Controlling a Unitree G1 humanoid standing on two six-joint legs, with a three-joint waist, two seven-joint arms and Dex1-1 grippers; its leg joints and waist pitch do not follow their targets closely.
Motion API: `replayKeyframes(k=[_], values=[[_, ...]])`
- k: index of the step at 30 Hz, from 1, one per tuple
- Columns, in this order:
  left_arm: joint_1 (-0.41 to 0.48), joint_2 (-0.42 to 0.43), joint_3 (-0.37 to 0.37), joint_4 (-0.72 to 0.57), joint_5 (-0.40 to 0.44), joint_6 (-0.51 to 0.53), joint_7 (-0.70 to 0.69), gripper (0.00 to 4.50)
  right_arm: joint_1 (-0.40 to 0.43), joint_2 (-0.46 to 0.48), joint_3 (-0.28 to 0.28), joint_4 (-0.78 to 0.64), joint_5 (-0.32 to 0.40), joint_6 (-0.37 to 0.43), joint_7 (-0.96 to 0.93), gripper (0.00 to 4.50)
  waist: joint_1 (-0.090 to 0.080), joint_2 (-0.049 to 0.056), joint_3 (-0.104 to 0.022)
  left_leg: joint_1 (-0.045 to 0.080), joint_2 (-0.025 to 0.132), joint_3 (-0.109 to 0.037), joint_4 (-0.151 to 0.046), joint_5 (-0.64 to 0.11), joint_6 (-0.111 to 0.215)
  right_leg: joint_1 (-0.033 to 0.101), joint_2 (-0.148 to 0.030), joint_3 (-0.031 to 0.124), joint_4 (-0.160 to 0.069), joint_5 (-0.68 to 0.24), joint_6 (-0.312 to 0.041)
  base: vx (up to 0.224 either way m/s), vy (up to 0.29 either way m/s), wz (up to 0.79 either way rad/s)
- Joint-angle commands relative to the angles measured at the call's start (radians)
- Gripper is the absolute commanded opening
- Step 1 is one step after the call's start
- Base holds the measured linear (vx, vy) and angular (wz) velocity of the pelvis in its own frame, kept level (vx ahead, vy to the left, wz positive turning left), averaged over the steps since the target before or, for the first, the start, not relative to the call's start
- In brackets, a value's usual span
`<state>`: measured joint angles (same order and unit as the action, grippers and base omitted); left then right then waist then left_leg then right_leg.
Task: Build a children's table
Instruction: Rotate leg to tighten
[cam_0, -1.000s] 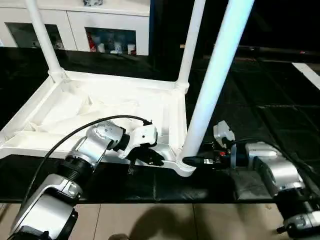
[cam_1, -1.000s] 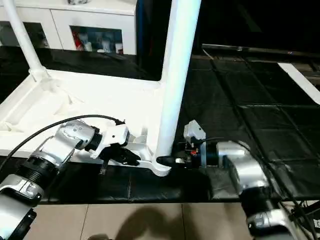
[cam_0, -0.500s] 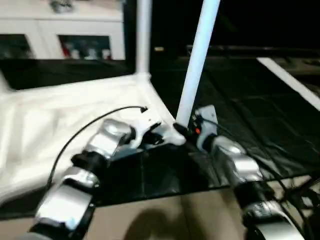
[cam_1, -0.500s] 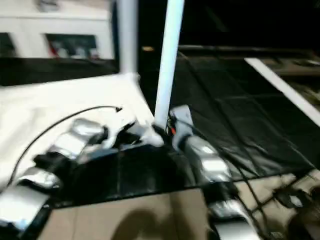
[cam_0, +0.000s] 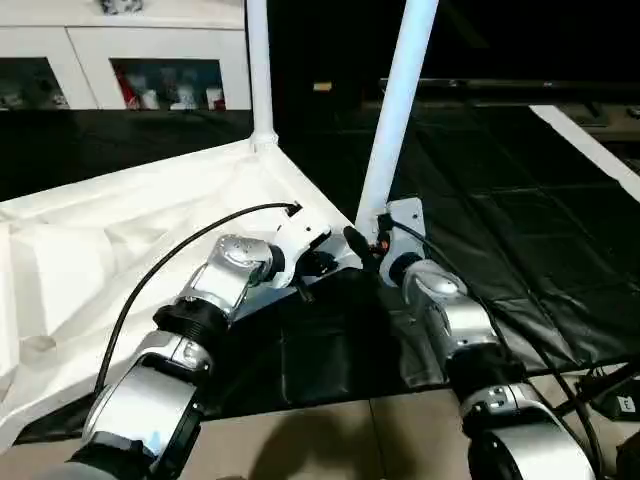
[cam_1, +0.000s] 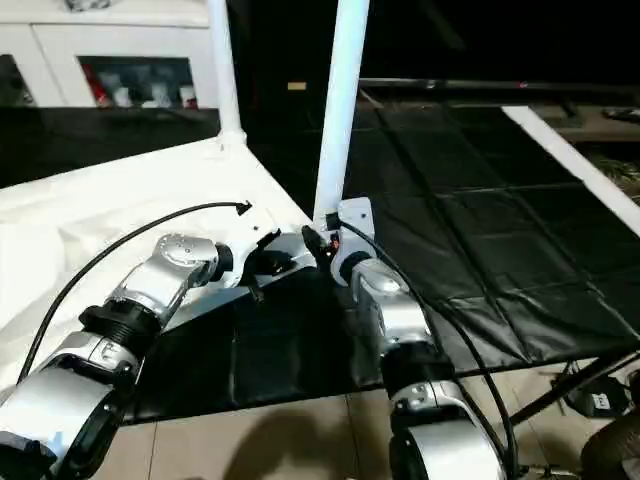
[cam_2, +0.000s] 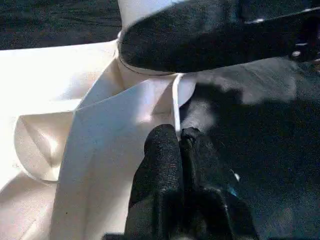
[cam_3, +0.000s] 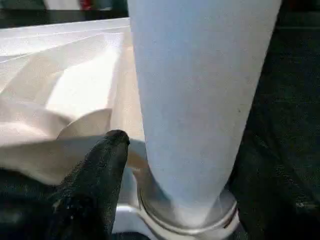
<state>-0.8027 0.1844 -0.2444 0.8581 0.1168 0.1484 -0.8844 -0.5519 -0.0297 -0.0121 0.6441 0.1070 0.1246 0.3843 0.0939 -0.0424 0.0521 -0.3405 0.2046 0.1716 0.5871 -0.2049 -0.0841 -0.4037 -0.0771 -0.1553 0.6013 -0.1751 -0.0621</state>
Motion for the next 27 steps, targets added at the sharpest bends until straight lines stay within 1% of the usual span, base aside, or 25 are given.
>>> replayKeyframes(k=[1,2,3,4,5,6,7,8,9,10,11,12,14,15,16,17,18,19,20,21,22,23,24,25,27], values=[[-0.018,0.007,-0.029,-0.004,0.015,-0.055,-0.056,0.0,0.05,-0.027,0.027,-0.059,0.017,0.015,0.09,3.42,0.004,0.005,-0.069,0.0,0.04,-0.007,-0.061,-0.066,0.074,0.072,-0.096,0.086,-0.071,-0.166,-0.119,0.0,0.0,0.0],[-0.018,0.011,-0.031,-0.003,0.016,-0.059,-0.06,0.0,0.059,-0.035,0.027,-0.071,0.021,0.012,0.107,3.5,0.006,0.005,-0.069,0.001,0.041,-0.008,-0.061,-0.071,0.073,0.073,-0.097,0.086,-0.071,-0.171,-0.114,0.0,0.0,0.0],[-0.018,0.02,-0.032,0.0,0.018,-0.068,-0.068,0.0,0.086,-0.06,0.027,-0.11,0.035,0.017,0.145,3.5,0.006,0.003,-0.068,0.0,0.041,-0.008,-0.062,-0.077,0.068,0.072,-0.096,0.086,-0.071,-0.182,-0.114,0.0,0.0,0.0],[-0.019,0.025,-0.032,0.003,0.019,-0.074,-0.072,0.0,0.101,-0.075,0.027,-0.132,0.044,0.022,0.167,3.6,0.008,0.003,-0.068,-0.001,0.04,-0.007,-0.061,-0.083,0.069,0.073,-0.096,0.087,-0.074,-0.19,-0.111,0.0,0.0,0.0],[-0.021,0.036,-0.032,0.012,0.022,-0.098,-0.078,0.0,0.137,-0.111,0.024,-0.184,0.074,0.051,0.223,3.71,0.009,0.003,-0.067,-0.003,0.039,-0.008,-0.062,-0.091,0.065,0.073,-0.096,0.086,-0.076,-0.21,-0.104,0.0,0.0,0.0],[-0.024,0.05,-0.031,0.023,0.025,-0.129,-0.088,0.0,0.18,-0.154,0.01,-0.253,0.123,0.114,0.288,3.81,0.015,0.002,-0.066,0.0,0.038,-0.007,-0.061,-0.092,0.078,0.075,-0.093,0.086,-0.08,-0.21,-0.091,0.0,0.0,0.0],[-0.025,0.052,-0.032,0.024,0.025,-0.137,-0.093,0.0,0.187,-0.163,0.01,-0.263,0.127,0.118,0.3,3.9,0.017,0.001,-0.066,0.0,0.039,-0.007,-0.06,-0.094,0.085,0.075,-0.093,0.087,-0.08,-0.206,-0.086,0.0,0.0,0.0],[-0.026,0.064,-0.035,0.029,0.023,-0.169,-0.115,0.0,0.222,-0.214,0.012,-0.307,0.14,0.132,0.359,3.9,0.02,0.002,-0.068,-0.002,0.041,-0.01,-0.062,-0.09,0.085,0.075,-0.094,0.086,-0.078,-0.204,-0.085,0.0,0.0,0.0],[-0.027,0.066,-0.036,0.03,0.022,-0.174,-0.119,0.0,0.229,-0.226,0.012,-0.317,0.142,0.134,0.371,3.9,0.022,0.0,-0.07,-0.003,0.04,-0.008,-0.059,-0.085,0.087,0.076,-0.092,0.085,-0.077,-0.191,-0.085,0.0,0.0,0.0],[-0.029,0.072,-0.037,0.034,0.017,-0.198,-0.139,0.0,0.254,-0.268,0.009,-0.347,0.15,0.14,0.415,3.9,0.023,-0.001,-0.07,-0.005,0.04,-0.009,-0.059,-0.076,0.085,0.075,-0.094,0.086,-0.073,-0.177,-0.089,0.0,0.0,0.0],[-0.029,0.075,-0.038,0.036,0.014,-0.214,-0.151,0.0,0.266,-0.286,0.006,-0.362,0.156,0.144,0.435,3.9,0.025,-0.003,-0.069,-0.006,0.036,-0.007,-0.057,-0.08,0.086,0.077,-0.093,0.083,-0.078,-0.194,-0.083,0.0,0.0,0.0],[-0.031,0.078,-0.04,0.038,0.011,-0.23,-0.169,0.0,0.282,-0.318,-0.006,-0.385,0.174,0.157,0.474,3.9,0.025,-0.005,-0.069,-0.008,0.035,-0.007,-0.057,-0.079,0.086,0.078,-0.093,0.083,-0.077,-0.199,-0.079,0.0,0.0,0.0],[-0.033,0.084,-0.044,0.042,0.012,-0.246,-0.182,0.0,0.299,-0.352,-0.013,-0.416,0.199,0.172,0.522,3.9,0.027,0.0,-0.069,-0.009,0.034,-0.008,-0.056,-0.082,0.087,0.077,-0.092,0.081,-0.08,-0.225,-0.073,0.0,0.0,0.0],[-0.033,0.084,-0.044,0.042,0.013,-0.247,-0.183,0.0,0.3,-0.355,-0.013,-0.418,0.201,0.174,0.525,3.9,0.027,-0.003,-0.068,-0.008,0.035,-0.008,-0.056,-0.085,0.085,0.075,-0.091,0.08,-0.082,-0.235,-0.068,0.0,0.0,0.0],[-0.034,0.088,-0.043,0.048,0.012,-0.272,-0.186,0.0,0.316,-0.385,-0.015,-0.46,0.232,0.205,0.563,3.9,0.028,-0.003,-0.068,-0.008,0.034,-0.008,-0.056,-0.084,0.084,0.075,-0.091,0.079,-0.083,-0.238,-0.066,0.0,0.0,0.0],[-0.034,0.088,-0.043,0.048,0.012,-0.272,-0.186,0.0,0.316,-0.385,-0.015,-0.46,0.232,0.205,0.563,3.9,0.03,-0.003,-0.069,-0.007,0.035,-0.008,-0.056,-0.081,0.09,0.076,-0.09,0.079,-0.084,-0.233,-0.065,0.0,0.0,0.0],[-0.035,0.091,-0.032,0.047,0.001,-0.291,-0.186,0.0,0.332,-0.41,-0.014,-0.509,0.268,0.237,0.602,3.9,0.033,0.001,-0.07,-0.006,0.038,-0.009,-0.055,-0.077,0.094,0.075,-0.089,0.079,-0.082,-0.215,-0.073,0.0,0.0,0.0],[-0.034,0.092,-0.022,0.038,-0.012,-0.282,-0.195,0.0,0.337,-0.416,-0.013,-0.525,0.282,0.253,0.615,3.9,0.035,0.0,-0.072,-0.005,0.04,-0.009,-0.055,-0.072,0.096,0.075,-0.089,0.08,-0.079,-0.2,-0.075,0.0,0.0,0.0],[-0.031,0.091,-0.012,0.026,-0.028,-0.279,-0.207,0.27,0.34,-0.42,-0.008,-0.539,0.292,0.263,0.625,3.95,0.037,-0.003,-0.072,-0.009,0.041,-0.011,-0.054,-0.06,0.098,0.075,-0.091,0.079,-0.073,-0.175,-0.086,0.0,0.0,0.0],[-0.03,0.089,0.002,0.013,-0.045,-0.268,-0.213,0.54,0.343,-0.423,-0.003,-0.555,0.3,0.275,0.636,3.95,0.039,-0.002,-0.074,-0.01,0.04,-0.01,-0.053,-0.048,0.098,0.075,-0.092,0.079,-0.07,-0.155,-0.093,0.0,0.0,0.0],[-0.029,0.09,0.002,0.008,-0.048,-0.265,-0.218,0.54,0.343,-0.422,-0.001,-0.558,0.302,0.277,0.637,3.95,0.039,-0.002,-0.074,-0.01,0.04,-0.01,-0.052,-0.045,0.099,0.075,-0.091,0.079,-0.07,-0.148,-0.097,0.0,0.0,0.0],[-0.017,0.099,0.003,-0.037,-0.065,-0.236,-0.257,0.54,0.344,-0.417,0.014,-0.583,0.313,0.295,0.648,3.95,0.043,-0.005,-0.073,-0.01,0.043,-0.011,-0.053,-0.04,0.096,0.076,-0.096,0.079,-0.068,-0.148,-0.105,0.0,0.0,0.0],[-0.008,0.107,-0.001,-0.064,-0.069,-0.223,-0.274,0.61,0.344,-0.413,0.022,-0.595,0.319,0.301,0.653,3.95,0.044,-0.004,-0.074,-0.011,0.044,-0.011,-0.054,-0.035,0.092,0.076,-0.097,0.079,-0.067,-0.146,-0.108,0.0,0.0,0.0],[0.0,0.113,-0.001,-0.091,-0.075,-0.205,-0.286,0.9,0.341,-0.406,0.029,-0.603,0.323,0.305,0.655,3.95,0.045,-0.003,-0.073,-0.009,0.047,-0.012,-0.055,-0.034,0.088,0.074,-0.098,0.08,-0.064,-0.137,-0.118,0.0,0.0,0.0],[0.035,0.146,0.008,-0.194,-0.099,-0.138,-0.306,0.98,0.323,-0.373,0.049,-0.618,0.334,0.318,0.637,3.95,0.044,-0.009,-0.07,-0.012,0.047,-0.011,-0.056,-0.042,0.079,0.074,-0.1,0.081,-0.062,-0.151,-0.12,0.0,0.0,0.0]])
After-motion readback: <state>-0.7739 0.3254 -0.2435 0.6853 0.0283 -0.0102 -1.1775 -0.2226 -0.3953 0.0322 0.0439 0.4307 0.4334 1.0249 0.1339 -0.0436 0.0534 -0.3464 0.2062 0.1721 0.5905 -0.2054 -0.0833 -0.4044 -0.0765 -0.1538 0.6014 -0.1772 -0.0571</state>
